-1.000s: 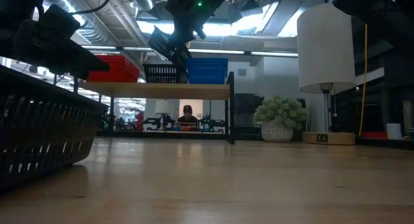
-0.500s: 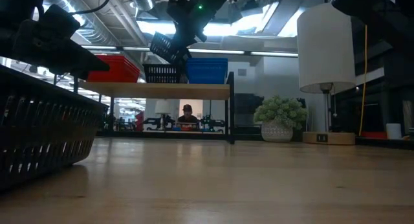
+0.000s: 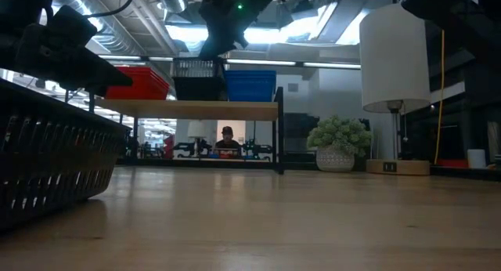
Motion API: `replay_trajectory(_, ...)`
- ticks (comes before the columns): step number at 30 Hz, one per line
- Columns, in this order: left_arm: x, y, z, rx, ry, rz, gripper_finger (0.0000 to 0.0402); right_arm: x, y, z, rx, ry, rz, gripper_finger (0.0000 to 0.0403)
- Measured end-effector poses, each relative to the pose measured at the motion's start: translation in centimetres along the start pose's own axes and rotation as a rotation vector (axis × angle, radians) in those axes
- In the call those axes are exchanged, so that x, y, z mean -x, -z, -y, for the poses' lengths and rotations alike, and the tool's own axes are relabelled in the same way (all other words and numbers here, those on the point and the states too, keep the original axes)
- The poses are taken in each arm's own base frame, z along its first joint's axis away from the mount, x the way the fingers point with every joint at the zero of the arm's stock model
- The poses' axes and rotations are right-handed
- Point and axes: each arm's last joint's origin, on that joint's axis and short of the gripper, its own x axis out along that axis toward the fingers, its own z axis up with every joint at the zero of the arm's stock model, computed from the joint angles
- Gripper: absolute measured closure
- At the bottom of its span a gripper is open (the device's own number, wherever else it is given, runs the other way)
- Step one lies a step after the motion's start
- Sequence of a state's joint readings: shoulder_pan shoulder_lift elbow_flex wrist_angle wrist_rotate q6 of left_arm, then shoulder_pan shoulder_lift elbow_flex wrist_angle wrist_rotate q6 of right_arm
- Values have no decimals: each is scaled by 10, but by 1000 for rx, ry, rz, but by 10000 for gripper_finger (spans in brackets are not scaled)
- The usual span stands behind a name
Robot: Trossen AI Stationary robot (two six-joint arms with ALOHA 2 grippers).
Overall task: Stack baskets on shelf by color
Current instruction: Stack the right black bin on top of the black bin on the shelf
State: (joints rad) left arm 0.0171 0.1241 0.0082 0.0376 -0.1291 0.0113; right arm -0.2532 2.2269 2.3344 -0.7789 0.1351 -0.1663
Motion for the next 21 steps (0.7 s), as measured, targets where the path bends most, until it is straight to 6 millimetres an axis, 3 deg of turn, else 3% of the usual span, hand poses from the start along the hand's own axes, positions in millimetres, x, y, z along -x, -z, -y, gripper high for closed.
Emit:
replay_trajectory(4, 0, 0, 0, 0, 0, 0, 396, 0, -8, 0, 4, -32, 89, 309)
replay_trajectory(16, 0, 0, 0, 0, 0, 0, 396, 0, 0, -2, 20, -25, 4, 309)
replay_trajectory(21, 0, 0, 0, 0, 0, 0, 396, -13, 7, -6, 22, -33, -35, 309)
